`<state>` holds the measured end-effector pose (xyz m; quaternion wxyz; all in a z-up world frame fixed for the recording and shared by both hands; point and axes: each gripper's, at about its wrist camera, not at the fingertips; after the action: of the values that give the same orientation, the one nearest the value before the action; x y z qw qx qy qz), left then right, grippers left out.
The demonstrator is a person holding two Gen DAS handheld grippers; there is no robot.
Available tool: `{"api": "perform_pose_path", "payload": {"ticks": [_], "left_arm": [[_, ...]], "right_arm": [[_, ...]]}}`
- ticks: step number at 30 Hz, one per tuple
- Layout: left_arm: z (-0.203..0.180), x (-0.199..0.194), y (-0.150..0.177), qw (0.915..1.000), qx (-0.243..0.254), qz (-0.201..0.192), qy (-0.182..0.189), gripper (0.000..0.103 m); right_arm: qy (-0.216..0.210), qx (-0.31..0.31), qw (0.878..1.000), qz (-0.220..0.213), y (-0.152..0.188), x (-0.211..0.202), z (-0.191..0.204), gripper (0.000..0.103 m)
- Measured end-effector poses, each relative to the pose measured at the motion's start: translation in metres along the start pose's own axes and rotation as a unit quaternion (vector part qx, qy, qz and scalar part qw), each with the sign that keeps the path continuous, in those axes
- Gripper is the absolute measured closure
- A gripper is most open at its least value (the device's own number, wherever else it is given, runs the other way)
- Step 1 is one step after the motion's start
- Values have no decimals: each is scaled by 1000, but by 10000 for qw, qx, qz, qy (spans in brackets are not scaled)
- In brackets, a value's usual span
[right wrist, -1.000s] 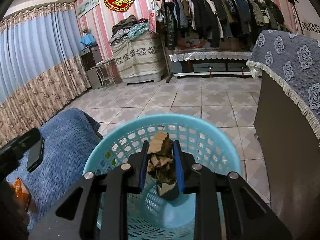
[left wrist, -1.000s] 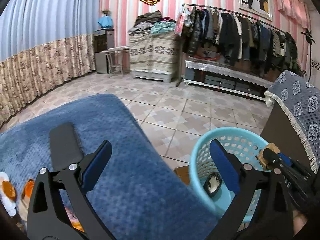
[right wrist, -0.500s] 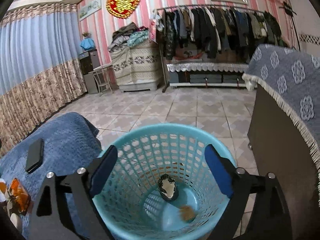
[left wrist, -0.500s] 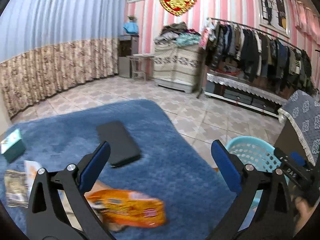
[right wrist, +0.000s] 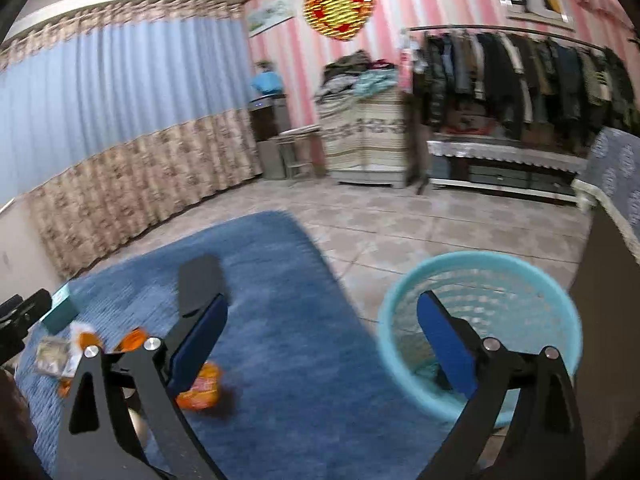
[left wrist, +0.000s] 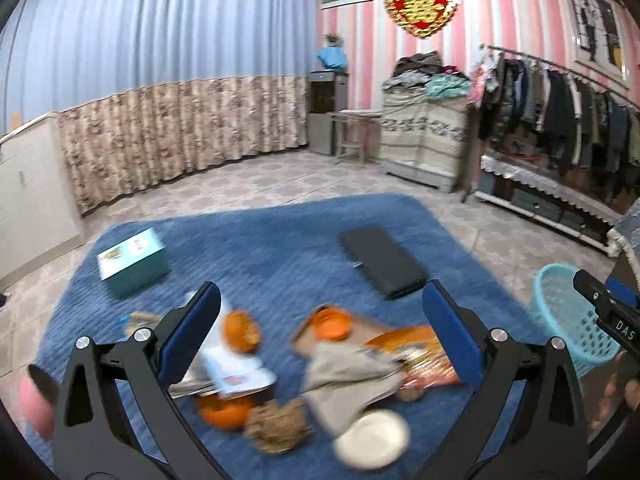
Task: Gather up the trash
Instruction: 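Grasp the orange printed snack bag with the right tool, then grasp another crumpled brown paper with the left tool while the right tool holds the snack bag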
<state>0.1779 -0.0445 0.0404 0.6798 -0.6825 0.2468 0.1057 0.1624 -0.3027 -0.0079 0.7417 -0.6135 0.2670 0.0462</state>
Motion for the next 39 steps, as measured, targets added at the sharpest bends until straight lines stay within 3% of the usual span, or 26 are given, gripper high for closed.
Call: {"api": "perform_pose_path", "payload": {"ticks": [5,12,18,20,22,24,25,28,35,39], "left_arm": [[41,-7,26,9992,-196,195,-300,6],[90,-13,58,9964,-525,449,-497,6],[104,-6,79,9945,-578,695,-534,6],[106,-3,81,9942,-597,728,-529,6],[106,-2,81,9942,-607,727,-517,6],[105,0,80,9943,-607,724,-494,6],[103,1,80,9944,-590,733,-488,6],[99,8,81,9942,-547,804,-469,6],[84,10,87,9949,-484,859,-233,6],[70,9,87,9953,-434,870,8,8]], "right_arm": [[-245,-571,9978,226,20,14,36,9],[-476,-654,9922,948,36,47,50,9],[-909,-707,9836,1391,50,70,69,11],[-1054,-876,9793,1488,53,74,77,26],[-1098,-1066,9761,1540,57,76,86,54],[-1236,-1221,9736,1481,57,73,93,63],[-1278,-1274,9734,1411,57,71,95,75],[-1410,-1236,9741,1262,52,64,92,88],[-1018,-1058,9876,548,31,45,71,91],[-898,-847,9912,479,21,45,54,92]]}}
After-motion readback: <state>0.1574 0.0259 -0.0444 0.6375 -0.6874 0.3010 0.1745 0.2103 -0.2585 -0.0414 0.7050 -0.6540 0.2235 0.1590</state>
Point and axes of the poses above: each gripper's, at about its wrist camera, not at the fingertips, and x roughly the way its jaws point, z to its left, y to its underside, and after that the axes turned 7 degrees about y, right-handed
